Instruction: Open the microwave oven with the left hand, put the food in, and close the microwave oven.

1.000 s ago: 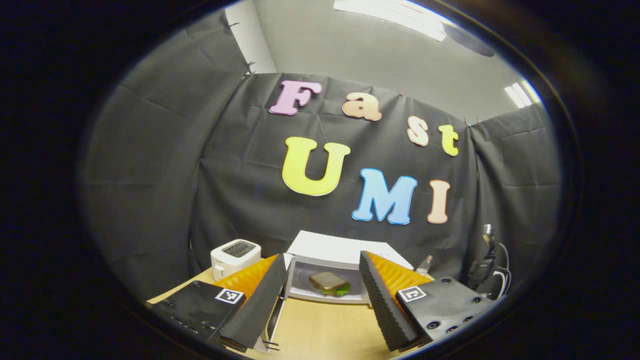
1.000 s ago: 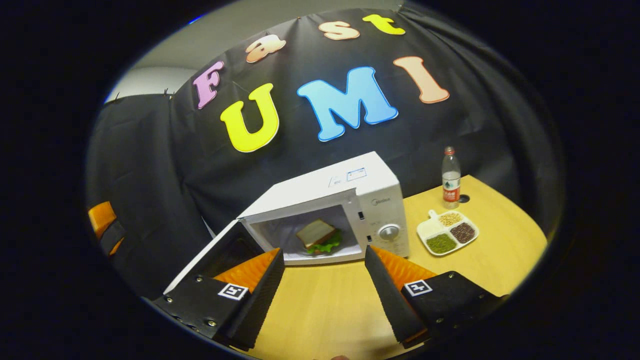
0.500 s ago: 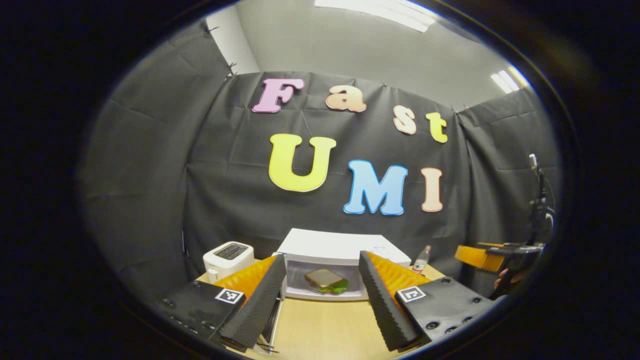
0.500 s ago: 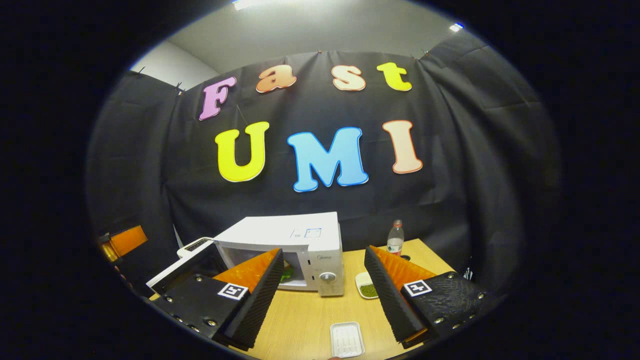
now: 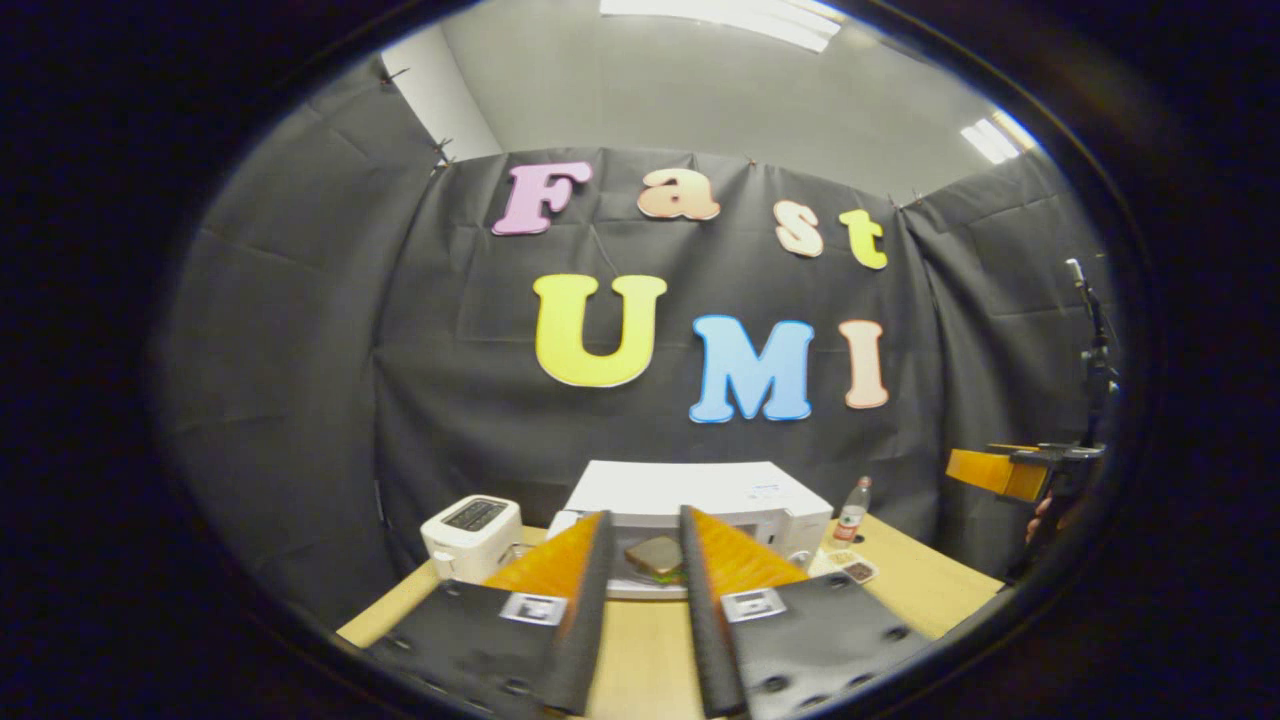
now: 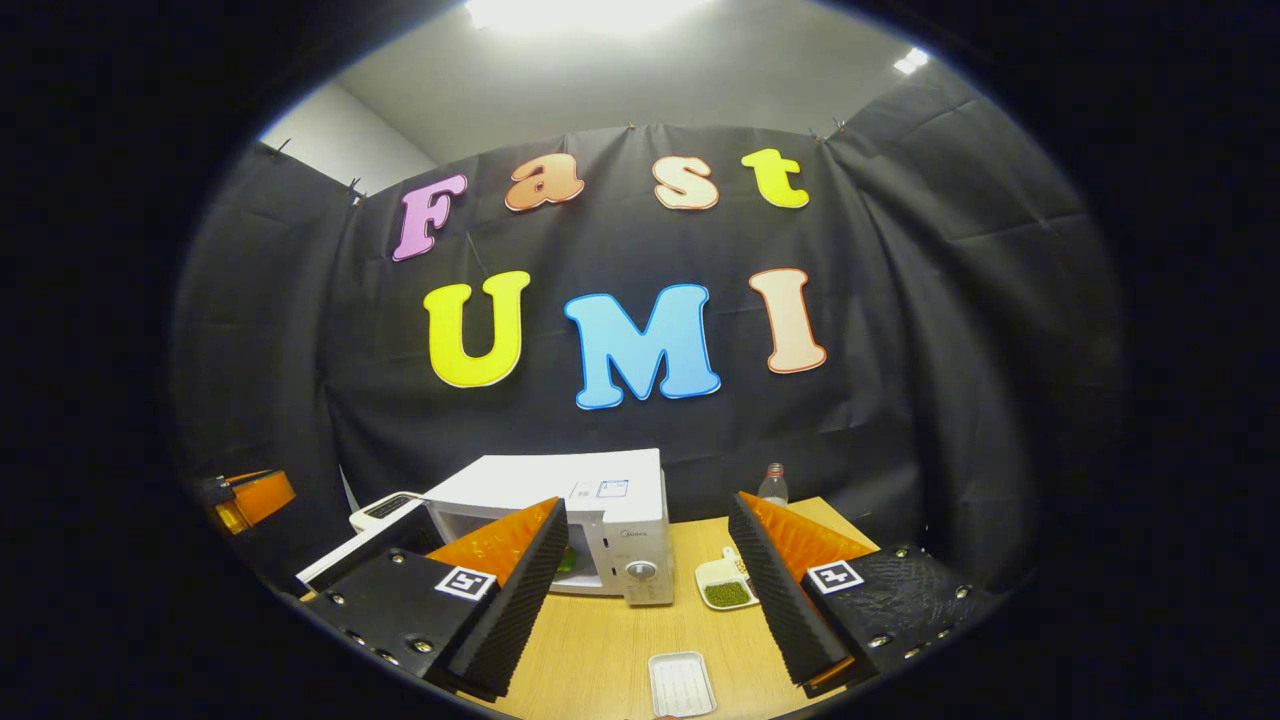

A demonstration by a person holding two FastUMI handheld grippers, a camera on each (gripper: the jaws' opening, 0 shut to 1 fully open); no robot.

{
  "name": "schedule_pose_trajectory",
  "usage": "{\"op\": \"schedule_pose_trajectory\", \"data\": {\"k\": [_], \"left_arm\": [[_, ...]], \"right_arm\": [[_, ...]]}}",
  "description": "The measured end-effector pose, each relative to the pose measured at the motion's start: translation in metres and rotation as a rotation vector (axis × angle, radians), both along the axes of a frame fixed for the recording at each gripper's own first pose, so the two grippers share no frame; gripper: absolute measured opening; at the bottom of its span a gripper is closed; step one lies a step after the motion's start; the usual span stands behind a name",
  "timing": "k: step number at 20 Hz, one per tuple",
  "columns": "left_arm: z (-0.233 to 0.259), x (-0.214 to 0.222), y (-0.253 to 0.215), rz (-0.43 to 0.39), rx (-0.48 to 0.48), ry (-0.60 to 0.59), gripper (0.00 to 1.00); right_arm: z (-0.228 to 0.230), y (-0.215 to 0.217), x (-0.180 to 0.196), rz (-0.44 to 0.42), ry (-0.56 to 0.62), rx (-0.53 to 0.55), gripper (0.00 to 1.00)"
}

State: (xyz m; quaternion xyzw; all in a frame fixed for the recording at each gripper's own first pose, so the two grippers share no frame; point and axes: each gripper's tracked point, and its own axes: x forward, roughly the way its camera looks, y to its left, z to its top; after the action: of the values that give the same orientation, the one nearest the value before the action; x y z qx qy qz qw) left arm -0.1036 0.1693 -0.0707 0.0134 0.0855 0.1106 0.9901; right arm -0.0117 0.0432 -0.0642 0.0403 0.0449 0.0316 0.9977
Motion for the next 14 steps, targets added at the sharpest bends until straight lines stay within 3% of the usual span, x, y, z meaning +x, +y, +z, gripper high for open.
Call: {"op": "schedule_pose_trajectory", "data": {"k": [1,2,6,14], "left_arm": [[-0.007,-0.009,0.0,-0.012,-0.021,0.025,0.12],[-0.012,-0.013,-0.006,-0.034,-0.05,0.045,0.09],[-0.022,-0.032,0.036,0.002,-0.052,0.088,0.05],[-0.074,-0.092,0.106,0.102,-0.054,0.215,0.09]], "right_arm": [[0.0,0.0,0.002,-0.001,0.0,0.003,0.97],[0.002,-0.001,0.003,-0.004,0.001,0.005,0.97],[0.004,-0.005,0.01,-0.01,-0.002,0.007,0.97],[-0.014,-0.007,0.013,0.001,0.053,0.023,0.97]]}}
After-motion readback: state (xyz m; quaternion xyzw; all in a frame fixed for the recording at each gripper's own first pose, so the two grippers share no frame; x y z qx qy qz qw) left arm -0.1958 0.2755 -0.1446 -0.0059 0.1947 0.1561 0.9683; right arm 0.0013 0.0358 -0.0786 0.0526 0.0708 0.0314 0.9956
